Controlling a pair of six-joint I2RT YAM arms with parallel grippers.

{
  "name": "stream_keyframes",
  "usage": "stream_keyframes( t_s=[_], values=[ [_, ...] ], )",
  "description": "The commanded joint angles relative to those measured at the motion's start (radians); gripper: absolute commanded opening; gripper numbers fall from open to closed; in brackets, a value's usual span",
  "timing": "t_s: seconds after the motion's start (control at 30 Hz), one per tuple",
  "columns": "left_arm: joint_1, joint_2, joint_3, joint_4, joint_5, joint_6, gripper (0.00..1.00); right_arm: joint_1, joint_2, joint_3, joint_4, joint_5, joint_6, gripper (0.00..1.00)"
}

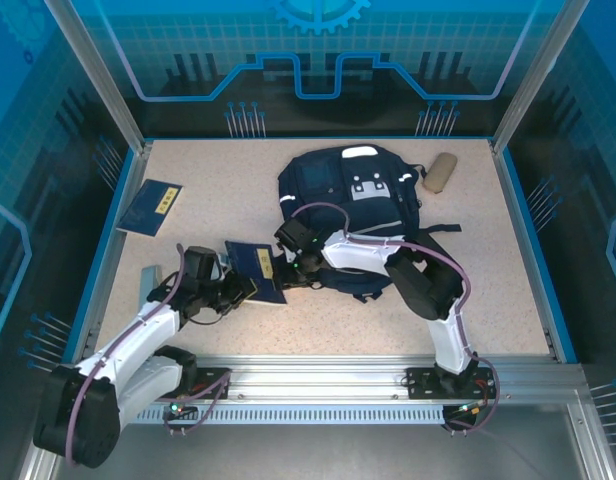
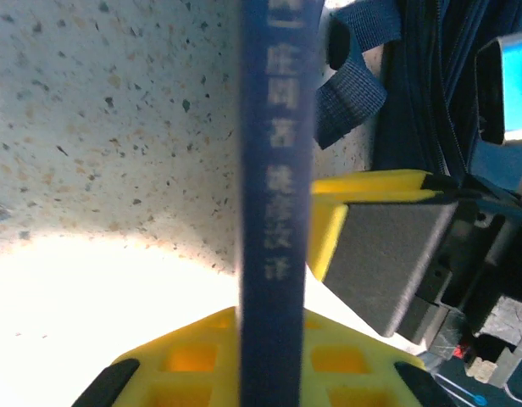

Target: Pack books, pencil case, and school supplies into a backpack

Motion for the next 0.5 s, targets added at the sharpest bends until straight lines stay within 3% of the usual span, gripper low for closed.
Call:
stream_keyframes(
  t_s=[0.0,0.2,0.33,0.47],
  values=[
    [0.005,-0.068,0.066,-0.07,-0.075,0.022,0.1,-0.039,-0.138,-0.05,-0.002,-0.033,-0.021,0.47],
    [0.005,-0.177,0.124,0.035,-0.06,-0.021,0.05,-0.125,-0.404,-0.204,0.172,-0.089,0.044,0.74],
    [0.001,-0.182,0.121,0.263,-0.03,-0.135,0.05,-0.208,-0.558,-0.332,0.342,-0.158,0.137,0.88],
    [-0.032,-0.114,0.121,0.525,-0.025,-0.241,0.05,-0.269,-0.651,-0.423,0.505,-0.234,0.252,0.94]
  ],
)
